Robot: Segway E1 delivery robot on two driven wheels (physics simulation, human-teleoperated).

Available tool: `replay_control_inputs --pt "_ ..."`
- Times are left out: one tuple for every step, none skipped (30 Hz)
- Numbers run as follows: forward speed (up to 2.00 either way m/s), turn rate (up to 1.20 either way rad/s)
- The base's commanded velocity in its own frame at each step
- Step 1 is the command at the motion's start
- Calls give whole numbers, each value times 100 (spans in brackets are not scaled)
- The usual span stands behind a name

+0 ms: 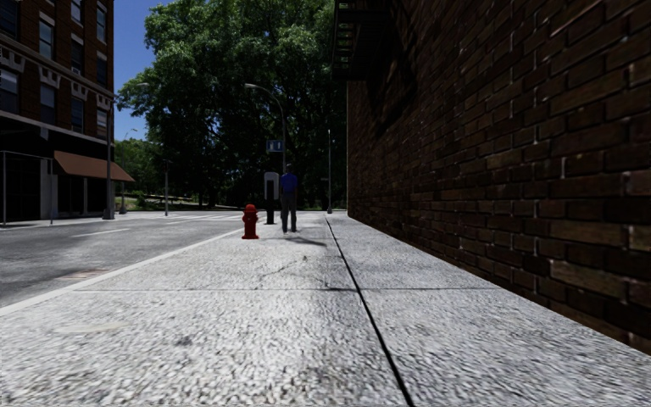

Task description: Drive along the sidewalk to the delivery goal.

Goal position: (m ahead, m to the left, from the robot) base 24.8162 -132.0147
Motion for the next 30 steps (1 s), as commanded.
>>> replay_control_inputs --pt "200 0" --pt "200 0" --pt "200 0" --pt "200 0" --pt "200 0" --pt "200 0" --pt "200 0" --pt "200 0" --pt "200 0" --pt "200 0" --pt "200 0" --pt "200 0" --pt "200 0" --pt "200 0" --pt "200 0" --pt "200 0" --pt "200 0" --pt "200 0" --pt "200 0" --pt "200 0" --pt "200 0" --pt "200 0" --pt "200 0" --pt "200 0" --pt "200 0" --pt "200 0" --pt "200 0" --pt "200 0" --pt "200 0" --pt "200 0"
